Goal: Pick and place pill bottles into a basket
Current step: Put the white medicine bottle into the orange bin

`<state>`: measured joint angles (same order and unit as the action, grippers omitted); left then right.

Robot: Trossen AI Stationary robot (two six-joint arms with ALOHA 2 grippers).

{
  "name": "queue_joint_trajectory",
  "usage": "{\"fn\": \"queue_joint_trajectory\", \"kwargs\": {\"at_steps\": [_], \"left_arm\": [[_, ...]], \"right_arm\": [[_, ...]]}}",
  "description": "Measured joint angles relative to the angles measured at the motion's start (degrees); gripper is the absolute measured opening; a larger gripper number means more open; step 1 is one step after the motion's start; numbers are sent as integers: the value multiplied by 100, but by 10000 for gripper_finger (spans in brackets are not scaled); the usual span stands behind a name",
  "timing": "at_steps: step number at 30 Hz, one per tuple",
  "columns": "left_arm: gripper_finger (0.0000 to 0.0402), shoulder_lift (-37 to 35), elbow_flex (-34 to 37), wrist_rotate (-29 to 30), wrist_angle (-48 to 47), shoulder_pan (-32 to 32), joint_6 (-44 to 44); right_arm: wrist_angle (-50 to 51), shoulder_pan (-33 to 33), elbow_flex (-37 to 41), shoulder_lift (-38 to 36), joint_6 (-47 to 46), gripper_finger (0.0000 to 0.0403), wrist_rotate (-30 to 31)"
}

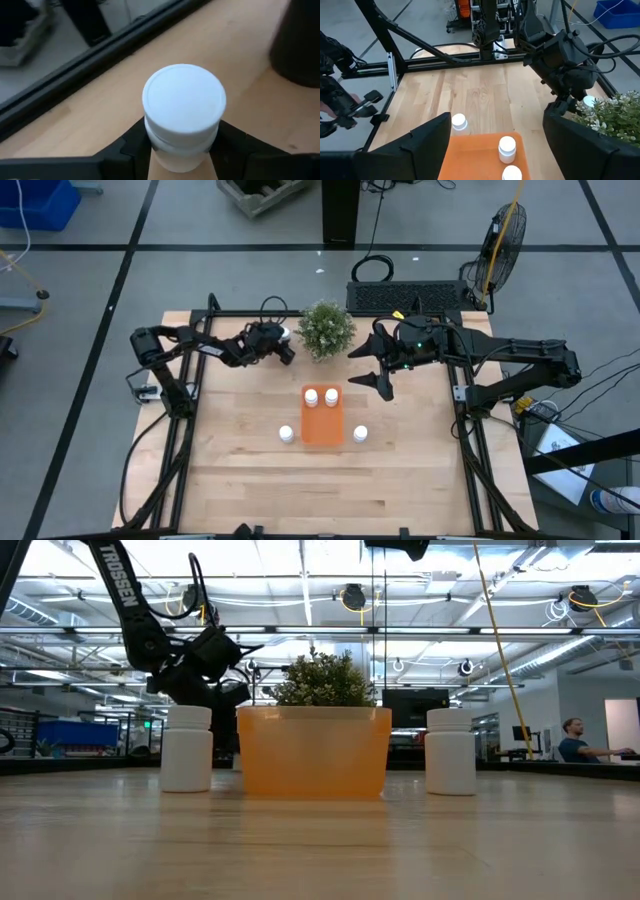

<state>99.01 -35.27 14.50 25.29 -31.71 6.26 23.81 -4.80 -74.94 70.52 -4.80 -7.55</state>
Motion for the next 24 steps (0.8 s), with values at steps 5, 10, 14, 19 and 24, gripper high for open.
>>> {"fn": "queue_joint_trajectory", "kwargs": {"at_steps": [5,10,14,19,24], "left_arm": [[163,-278,13,-242,-133,345,-197],[163,-993,11,-206,-901,895,-61],[163,-1953,11,18,-1690,1479,138],[163,-3286,-23,407,-2608,2369,413],[163,-3923,-775,724,-3787,3144,587]], "right_arm": [[-1,0,0,0,8,284,0],[0,0,0,0,84,271,9],[-4,-45,0,0,92,266,33],[-304,-46,-2,-24,-81,272,24],[-437,-47,-122,-72,-397,292,-264]]}}
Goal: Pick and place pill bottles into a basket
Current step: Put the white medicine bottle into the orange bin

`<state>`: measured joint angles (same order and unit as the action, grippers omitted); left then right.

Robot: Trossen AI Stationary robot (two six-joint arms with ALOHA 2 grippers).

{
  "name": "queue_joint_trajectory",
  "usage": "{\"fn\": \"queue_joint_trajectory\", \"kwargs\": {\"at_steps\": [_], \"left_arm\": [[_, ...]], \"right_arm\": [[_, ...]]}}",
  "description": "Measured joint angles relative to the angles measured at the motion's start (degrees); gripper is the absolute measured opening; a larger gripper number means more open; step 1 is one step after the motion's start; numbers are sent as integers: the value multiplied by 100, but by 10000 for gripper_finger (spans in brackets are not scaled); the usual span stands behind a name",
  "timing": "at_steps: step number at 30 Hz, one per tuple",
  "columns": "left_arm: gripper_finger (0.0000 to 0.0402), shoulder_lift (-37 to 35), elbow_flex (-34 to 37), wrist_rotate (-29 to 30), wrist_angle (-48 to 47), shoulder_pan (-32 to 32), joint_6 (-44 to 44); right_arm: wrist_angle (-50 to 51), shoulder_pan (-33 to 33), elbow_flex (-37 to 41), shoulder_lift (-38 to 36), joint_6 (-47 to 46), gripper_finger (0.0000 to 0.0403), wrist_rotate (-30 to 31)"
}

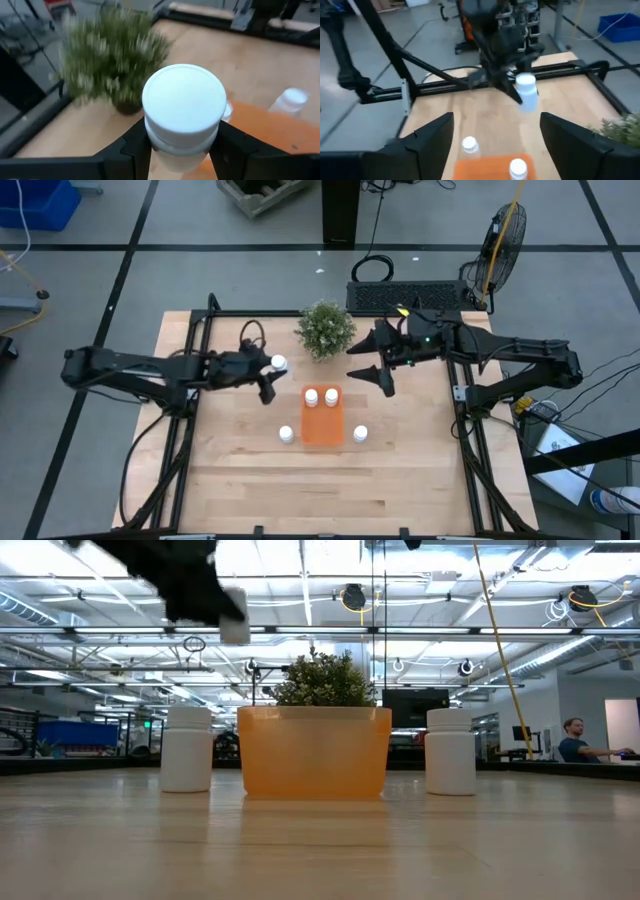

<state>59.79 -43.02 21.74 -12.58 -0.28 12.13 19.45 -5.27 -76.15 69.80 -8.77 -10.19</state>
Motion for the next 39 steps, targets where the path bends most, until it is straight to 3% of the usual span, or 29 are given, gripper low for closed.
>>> {"fn": "queue_joint_trajectory", "kwargs": {"at_steps": [4,8,17,22,30,39], "left_arm": [[163,155,-1088,188,-762,296,-303],[163,569,-2158,96,-1359,337,-516],[163,1887,-3897,-958,-2273,361,-785],[163,2471,-4734,-1145,-2465,475,-885],[163,3004,-5674,-1300,-2763,482,-898],[163,3294,-5727,-1390,-2695,481,-877]], "right_arm": [[110,44,-236,52,-109,306,-208],[836,51,-861,196,94,311,-230],[2993,49,-2870,1065,977,309,-236],[3980,49,-3623,1656,1300,309,-393],[3944,44,-3869,2005,1594,309,-655],[3541,34,-3872,2004,1612,309,-544]]}}
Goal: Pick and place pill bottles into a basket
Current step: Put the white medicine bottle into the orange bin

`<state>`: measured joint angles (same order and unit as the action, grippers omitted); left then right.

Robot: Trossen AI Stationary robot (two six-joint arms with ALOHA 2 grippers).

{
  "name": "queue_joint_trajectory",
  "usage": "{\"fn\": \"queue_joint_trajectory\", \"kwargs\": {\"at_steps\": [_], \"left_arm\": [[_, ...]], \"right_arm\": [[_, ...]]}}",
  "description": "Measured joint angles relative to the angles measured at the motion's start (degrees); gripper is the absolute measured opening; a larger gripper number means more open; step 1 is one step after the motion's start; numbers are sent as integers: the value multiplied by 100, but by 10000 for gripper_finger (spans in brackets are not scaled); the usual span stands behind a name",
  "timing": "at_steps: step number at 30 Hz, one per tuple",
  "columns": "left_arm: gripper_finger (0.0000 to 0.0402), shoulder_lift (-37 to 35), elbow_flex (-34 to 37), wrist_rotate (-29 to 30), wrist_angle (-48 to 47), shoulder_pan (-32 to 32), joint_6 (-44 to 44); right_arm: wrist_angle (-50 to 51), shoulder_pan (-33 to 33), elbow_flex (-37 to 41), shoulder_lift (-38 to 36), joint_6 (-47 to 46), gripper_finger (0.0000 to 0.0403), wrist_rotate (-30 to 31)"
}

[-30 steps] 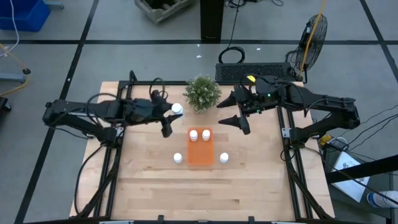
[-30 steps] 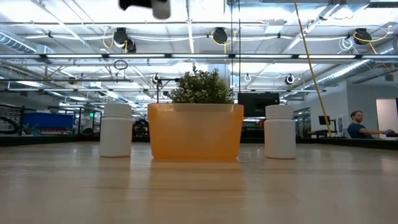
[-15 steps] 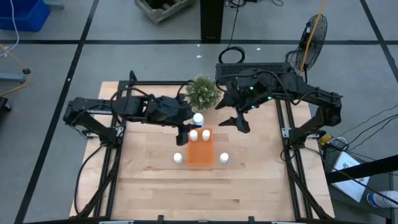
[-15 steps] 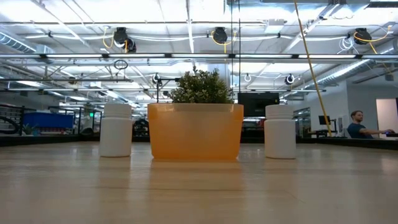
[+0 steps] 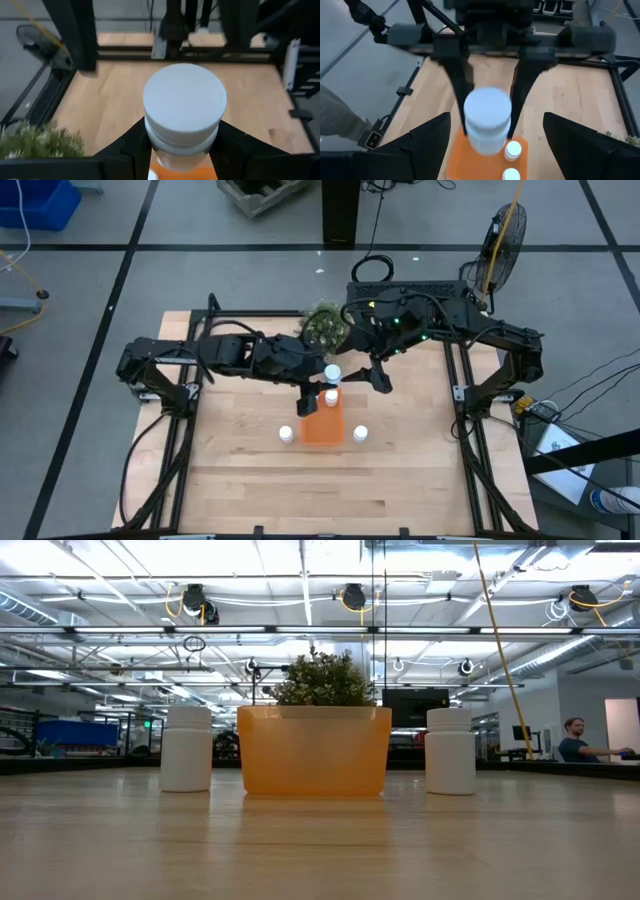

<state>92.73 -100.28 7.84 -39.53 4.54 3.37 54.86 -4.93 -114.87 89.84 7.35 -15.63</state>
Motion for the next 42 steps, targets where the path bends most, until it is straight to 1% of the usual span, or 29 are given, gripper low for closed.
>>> {"fn": "queue_joint_trajectory", "kwargs": {"at_steps": [2,4,23,30,42], "left_arm": [[163,11,21,62,-85,0,12],[163,3,16,77,63,0,14],[163,-7,10,288,362,26,88],[163,-7,10,648,373,6,282],[163,-7,10,721,376,-4,294]], "right_arm": [[6,0,0,-2,2,309,40],[29,0,10,-2,3,309,47],[-189,0,127,9,-61,309,75],[-189,0,127,9,-63,309,75],[-373,0,129,59,-65,304,75]]}}
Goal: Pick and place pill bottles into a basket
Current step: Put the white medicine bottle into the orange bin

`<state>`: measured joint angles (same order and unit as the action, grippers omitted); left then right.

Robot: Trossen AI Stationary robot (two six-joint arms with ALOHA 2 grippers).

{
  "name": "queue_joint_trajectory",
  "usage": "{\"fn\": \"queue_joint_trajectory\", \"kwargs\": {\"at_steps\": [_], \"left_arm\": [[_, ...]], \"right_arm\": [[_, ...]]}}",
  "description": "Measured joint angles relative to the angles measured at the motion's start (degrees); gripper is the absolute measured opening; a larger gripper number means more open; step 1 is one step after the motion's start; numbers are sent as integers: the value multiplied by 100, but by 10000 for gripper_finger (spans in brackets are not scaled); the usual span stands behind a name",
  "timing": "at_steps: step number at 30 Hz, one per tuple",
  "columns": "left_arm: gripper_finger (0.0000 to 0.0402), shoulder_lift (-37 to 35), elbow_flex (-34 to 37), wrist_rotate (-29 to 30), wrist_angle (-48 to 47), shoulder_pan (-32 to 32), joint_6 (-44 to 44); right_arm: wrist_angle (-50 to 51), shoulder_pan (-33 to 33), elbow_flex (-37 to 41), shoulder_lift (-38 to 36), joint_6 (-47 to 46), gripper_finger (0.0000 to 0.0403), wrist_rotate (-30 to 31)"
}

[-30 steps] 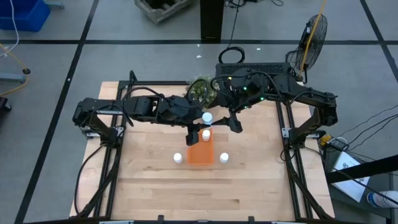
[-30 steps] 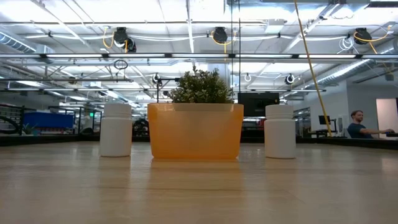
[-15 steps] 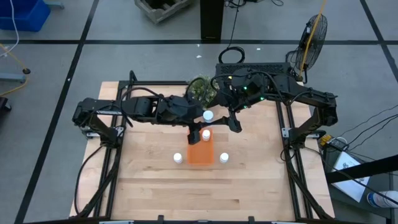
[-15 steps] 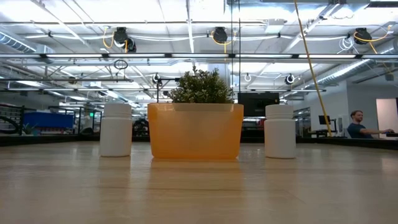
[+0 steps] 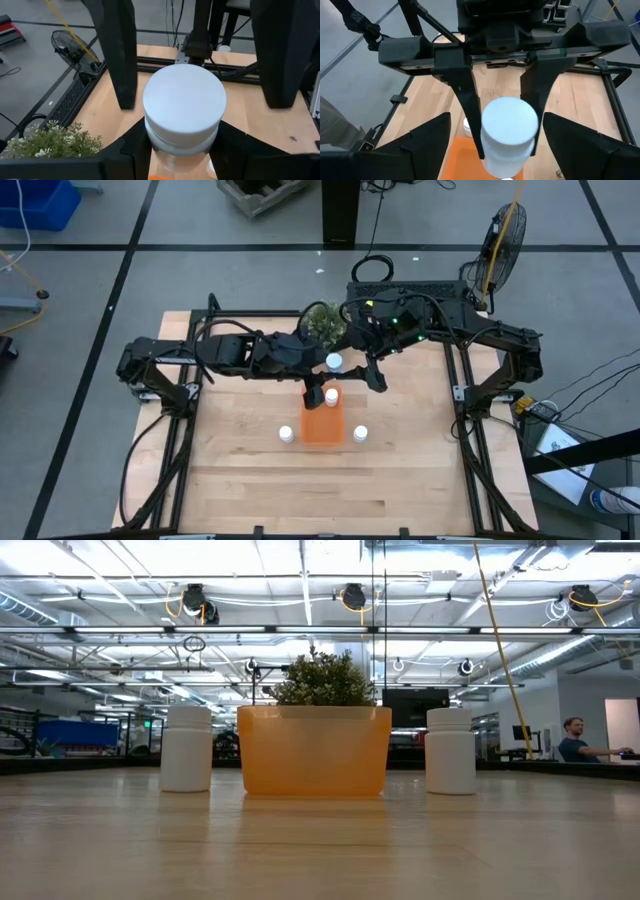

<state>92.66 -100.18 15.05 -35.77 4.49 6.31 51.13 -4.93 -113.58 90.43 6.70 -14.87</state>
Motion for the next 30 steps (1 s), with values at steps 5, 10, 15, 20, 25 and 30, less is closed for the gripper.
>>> {"fn": "queue_joint_trajectory", "kwargs": {"at_steps": [5,10,15,20,25,30], "left_arm": [[163,0,10,6,-81,0,4],[163,0,11,4,-152,2,2],[163,-2,9,-2,-192,0,-17],[163,0,9,-71,-202,0,-17],[163,0,9,-70,-205,2,-33],[183,-1,4,-63,-216,2,-20]], "right_arm": [[54,-5,2,162,0,276,-20],[19,0,2,163,49,239,-16],[-8,-4,7,86,45,207,-14],[53,0,7,96,21,174,-4],[41,0,7,96,27,144,-7],[33,0,7,95,40,144,-7]]}}
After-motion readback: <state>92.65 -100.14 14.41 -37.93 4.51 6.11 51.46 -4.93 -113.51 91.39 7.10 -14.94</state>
